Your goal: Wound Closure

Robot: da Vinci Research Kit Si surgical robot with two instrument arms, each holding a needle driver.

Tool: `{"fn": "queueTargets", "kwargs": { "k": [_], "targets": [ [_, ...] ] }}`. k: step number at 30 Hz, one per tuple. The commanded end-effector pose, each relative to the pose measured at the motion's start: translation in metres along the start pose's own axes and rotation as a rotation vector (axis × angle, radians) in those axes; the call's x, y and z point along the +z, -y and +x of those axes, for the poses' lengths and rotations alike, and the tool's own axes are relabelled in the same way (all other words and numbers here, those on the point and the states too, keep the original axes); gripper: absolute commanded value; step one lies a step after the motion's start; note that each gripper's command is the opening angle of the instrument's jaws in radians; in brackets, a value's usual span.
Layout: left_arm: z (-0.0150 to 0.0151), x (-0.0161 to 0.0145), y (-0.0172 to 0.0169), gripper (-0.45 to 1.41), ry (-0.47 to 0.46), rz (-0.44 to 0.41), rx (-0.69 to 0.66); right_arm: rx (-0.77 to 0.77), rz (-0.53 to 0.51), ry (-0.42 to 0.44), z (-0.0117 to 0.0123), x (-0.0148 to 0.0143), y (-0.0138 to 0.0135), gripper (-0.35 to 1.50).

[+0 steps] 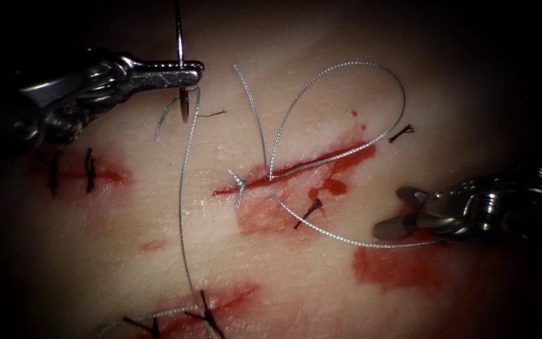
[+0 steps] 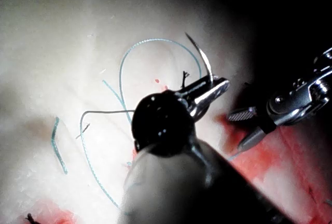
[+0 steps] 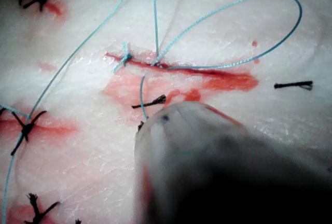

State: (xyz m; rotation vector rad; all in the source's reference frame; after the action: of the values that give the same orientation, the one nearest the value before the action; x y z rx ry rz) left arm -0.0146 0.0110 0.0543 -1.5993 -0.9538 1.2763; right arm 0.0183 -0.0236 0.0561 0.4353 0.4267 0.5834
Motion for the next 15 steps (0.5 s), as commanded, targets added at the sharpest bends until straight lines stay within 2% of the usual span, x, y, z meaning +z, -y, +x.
{"fn": "queueTargets", "kwargs": {
  "k": [1,3,11,13,14,15],
  "targets": [
    [-0.0004,0.0004,0.0005,-0.45,-0.001,0.000,0.000,-0.010,0.014,0.006,0.0003,0.0021,0.0011,1.01],
    [-0.0004,0.0004,0.0004,-0.45,-0.001,0.000,0.000,-0.029,0.037,0.021,-0.0003,0.0044,0.0019,1.06],
    [-0.0005,0.0004,0.0003,-0.45,-0.002,0.002,0.000,-0.065,0.045,0.034,-0.0001,0.0085,0.0029,1.03],
    [-0.0005,0.0004,0.0002,-0.45,-0.002,0.002,0.000,-0.071,0.047,0.040,-0.0002,0.0095,0.0029,0.86],
    [-0.0005,0.0004,0.0002,-0.45,-0.002,0.002,0.000,-0.075,0.052,0.040,-0.0003,0.0098,0.0029,0.71],
    [-0.0005,0.0004,0.0002,-0.45,-0.002,0.002,0.000,-0.080,0.067,0.045,-0.0004,0.0101,0.0028,0.44]
  ]
}}
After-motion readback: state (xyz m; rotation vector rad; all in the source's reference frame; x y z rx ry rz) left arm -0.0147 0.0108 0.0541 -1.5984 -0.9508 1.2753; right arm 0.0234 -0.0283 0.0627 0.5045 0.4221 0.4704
